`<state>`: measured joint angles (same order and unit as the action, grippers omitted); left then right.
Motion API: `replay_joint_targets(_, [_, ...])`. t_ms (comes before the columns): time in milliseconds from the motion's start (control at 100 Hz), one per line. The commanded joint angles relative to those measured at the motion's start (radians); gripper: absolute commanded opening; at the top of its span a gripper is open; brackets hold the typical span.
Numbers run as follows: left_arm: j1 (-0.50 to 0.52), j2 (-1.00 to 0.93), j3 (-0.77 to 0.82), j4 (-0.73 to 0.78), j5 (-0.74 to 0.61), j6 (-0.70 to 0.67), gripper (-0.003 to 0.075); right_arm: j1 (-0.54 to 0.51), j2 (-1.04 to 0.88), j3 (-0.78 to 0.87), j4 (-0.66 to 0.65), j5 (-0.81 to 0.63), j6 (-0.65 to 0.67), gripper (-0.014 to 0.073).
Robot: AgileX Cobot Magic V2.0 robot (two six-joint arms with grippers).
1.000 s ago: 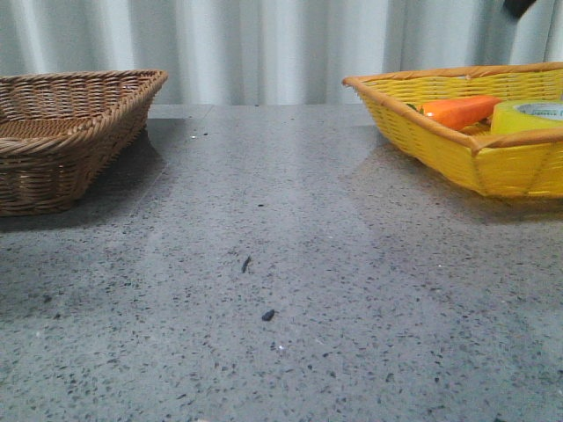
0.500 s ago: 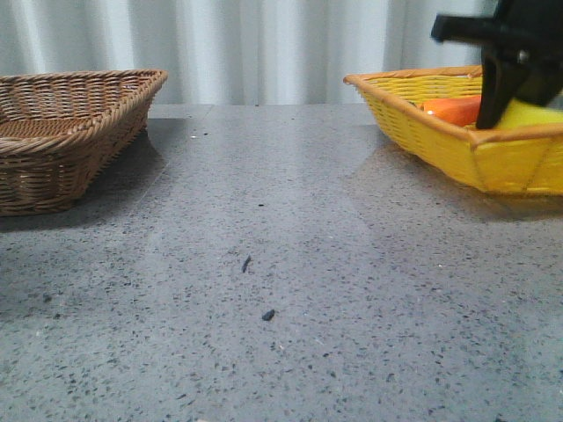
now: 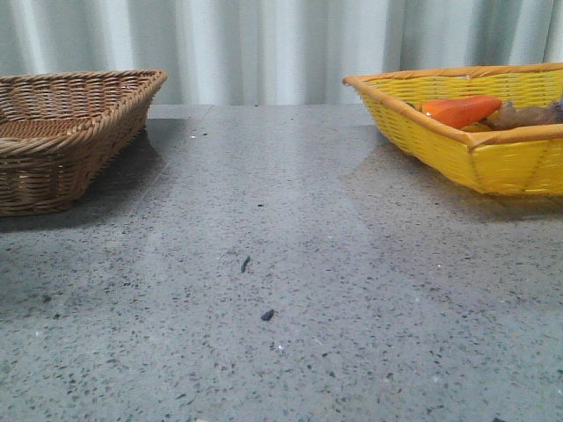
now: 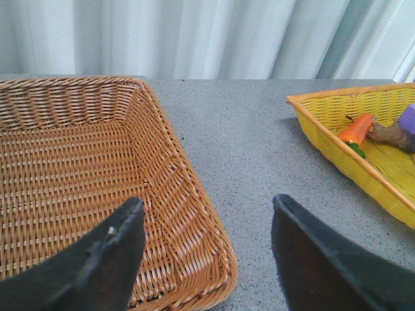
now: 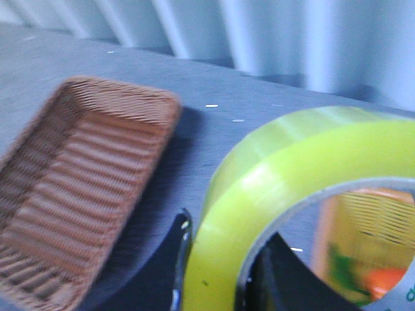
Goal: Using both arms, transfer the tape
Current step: 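Carry the tape roll with the right gripper and set it on the table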
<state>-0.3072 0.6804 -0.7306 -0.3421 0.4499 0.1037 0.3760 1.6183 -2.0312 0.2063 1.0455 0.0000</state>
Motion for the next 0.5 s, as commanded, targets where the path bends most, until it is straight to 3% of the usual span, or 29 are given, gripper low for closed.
replay_joint_targets(0, [-0.007, 0.004, -0.038, -0.013, -0.080, -0.006, 0.0398, 0.062, 0.022, -0.035, 0.001, -0.059, -0.013, -0.0041])
replay_joint_targets(130, [-0.007, 0.004, -0.038, -0.013, -0.076, -0.006, 0.0398, 0.122, 0.156, -0.033, 0.001, -0.021, -0.013, -0.0041])
replay_joint_targets(400, [-0.007, 0.004, -0.038, -0.013, -0.060, -0.006, 0.0398, 0.131, 0.365, -0.033, -0.041, 0.010, 0.005, -0.0037])
replay_joint_targets(490, [-0.007, 0.004, -0.038, -0.013, -0.038, -0.006, 0.0398, 0.131, 0.374, -0.033, -0.041, 0.024, 0.005, 0.0040])
